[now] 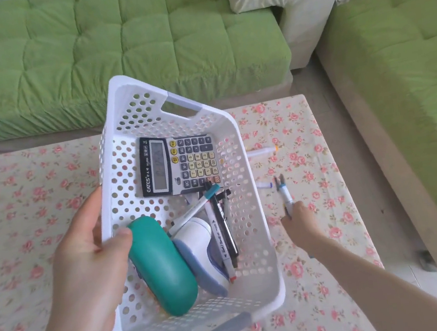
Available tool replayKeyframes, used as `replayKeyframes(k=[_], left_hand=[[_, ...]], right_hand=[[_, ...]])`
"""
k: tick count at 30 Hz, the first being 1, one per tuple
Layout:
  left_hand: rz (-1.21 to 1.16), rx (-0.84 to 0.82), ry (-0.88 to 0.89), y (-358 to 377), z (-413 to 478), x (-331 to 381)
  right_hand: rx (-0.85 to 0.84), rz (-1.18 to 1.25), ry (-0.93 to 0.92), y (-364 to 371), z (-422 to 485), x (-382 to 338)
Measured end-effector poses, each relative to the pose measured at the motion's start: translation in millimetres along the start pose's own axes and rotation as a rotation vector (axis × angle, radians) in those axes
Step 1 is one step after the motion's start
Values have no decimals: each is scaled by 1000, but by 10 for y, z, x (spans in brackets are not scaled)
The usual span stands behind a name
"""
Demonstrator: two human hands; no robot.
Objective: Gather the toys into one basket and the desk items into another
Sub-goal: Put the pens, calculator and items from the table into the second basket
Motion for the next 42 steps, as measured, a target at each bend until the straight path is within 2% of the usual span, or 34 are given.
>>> replayKeyframes(k=[4,7,13,15,19,22,24,26,30,42], left_hand=[[-8,-12,-21,-106,93,13],[-19,-19,-18,-248,238,27],[-78,-23,-22,-540,582,12],[-81,-25,-27,-609,704,-5],[-99,-21,-38,-742,919,38],[-97,-32,-18,-788,1058,97],[-91,-27,-21,-784,1172,104],[-97,-21,-10,-774,1254,119],[-88,-25,-8,-741,1400,150],[-115,-22,-73,-644,1633,120]], right_hand=[[196,134,-172,-225,-103,-456],[220,208,-276,-195,-234,-986],[-94,170,-366,338,-479,-1814],[-98,152,-400,425,-474,-1929],[168,221,-431,290,-284,-2011],[308,131,-396,135,33,-1827],[238,-106,-328,92,296,-1624],[89,-361,-262,93,474,-1425],[-130,-594,-207,252,632,-1241],[-183,-762,-279,638,931,-1176]])
Point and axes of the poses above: each hand's wrist, its own z-axis towards the middle knuckle, its own y-axis out of the palm, x = y × z, the point moved 2 cm from there along z, towards the middle knuckle, and after that the axes turned 11 degrees about -y, right-handed, at the moved point
